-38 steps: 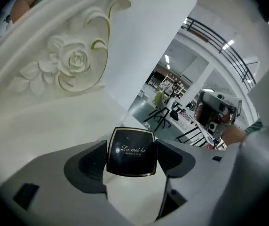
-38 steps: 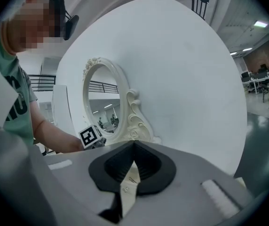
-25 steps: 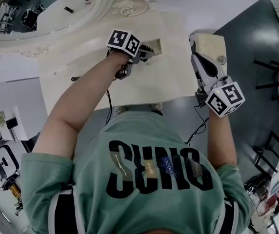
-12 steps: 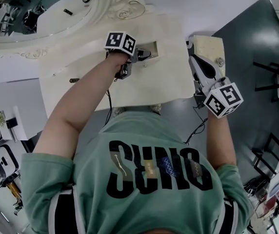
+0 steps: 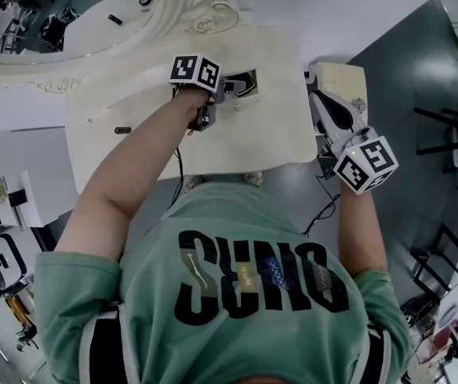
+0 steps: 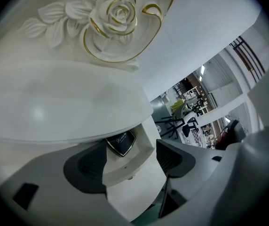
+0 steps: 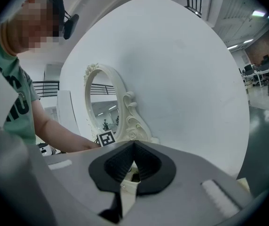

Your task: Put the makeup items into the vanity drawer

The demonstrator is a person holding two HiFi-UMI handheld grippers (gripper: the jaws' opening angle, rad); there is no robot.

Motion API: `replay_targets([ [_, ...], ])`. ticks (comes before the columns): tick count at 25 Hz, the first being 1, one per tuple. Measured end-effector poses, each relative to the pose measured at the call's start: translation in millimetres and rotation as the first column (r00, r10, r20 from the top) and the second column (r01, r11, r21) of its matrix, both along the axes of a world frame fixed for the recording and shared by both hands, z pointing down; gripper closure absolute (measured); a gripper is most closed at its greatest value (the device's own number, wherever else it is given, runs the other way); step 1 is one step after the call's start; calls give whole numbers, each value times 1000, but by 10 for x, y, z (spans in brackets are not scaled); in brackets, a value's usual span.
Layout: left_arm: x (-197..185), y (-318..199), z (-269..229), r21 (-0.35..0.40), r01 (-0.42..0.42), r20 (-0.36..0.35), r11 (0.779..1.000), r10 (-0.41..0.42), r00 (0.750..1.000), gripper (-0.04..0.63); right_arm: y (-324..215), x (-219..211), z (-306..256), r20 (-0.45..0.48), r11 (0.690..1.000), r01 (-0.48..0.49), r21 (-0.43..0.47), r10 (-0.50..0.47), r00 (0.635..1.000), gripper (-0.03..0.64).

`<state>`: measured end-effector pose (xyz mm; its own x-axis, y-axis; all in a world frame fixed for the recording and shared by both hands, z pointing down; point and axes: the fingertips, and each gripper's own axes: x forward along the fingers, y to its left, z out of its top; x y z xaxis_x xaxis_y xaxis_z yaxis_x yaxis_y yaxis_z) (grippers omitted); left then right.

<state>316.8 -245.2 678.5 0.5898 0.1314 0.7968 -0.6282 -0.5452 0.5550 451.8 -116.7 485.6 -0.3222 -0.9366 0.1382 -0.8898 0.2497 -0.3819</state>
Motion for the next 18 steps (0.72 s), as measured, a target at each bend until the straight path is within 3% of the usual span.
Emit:
replay_targets([
  [6,-81,93,-258,13,30,-82,999,-29,996,261,25,-74,-150,-13,1000,24,20,-24,1000,607],
  [10,-257,210,-597,61,49,-178,997,-37,983,261,36,-205,-281,-30,998,61,34,-60,998,607],
  [14,-568,255,-1103,108,113,-320,988,-73,945,261,-16,-375,-430,-51,993,104,49,-102,993,607],
  [18,-1054,211,-1588,190,196,-423,962,-100,901,262,-156,-616,-596,-66,986,157,65,-153,986,607],
])
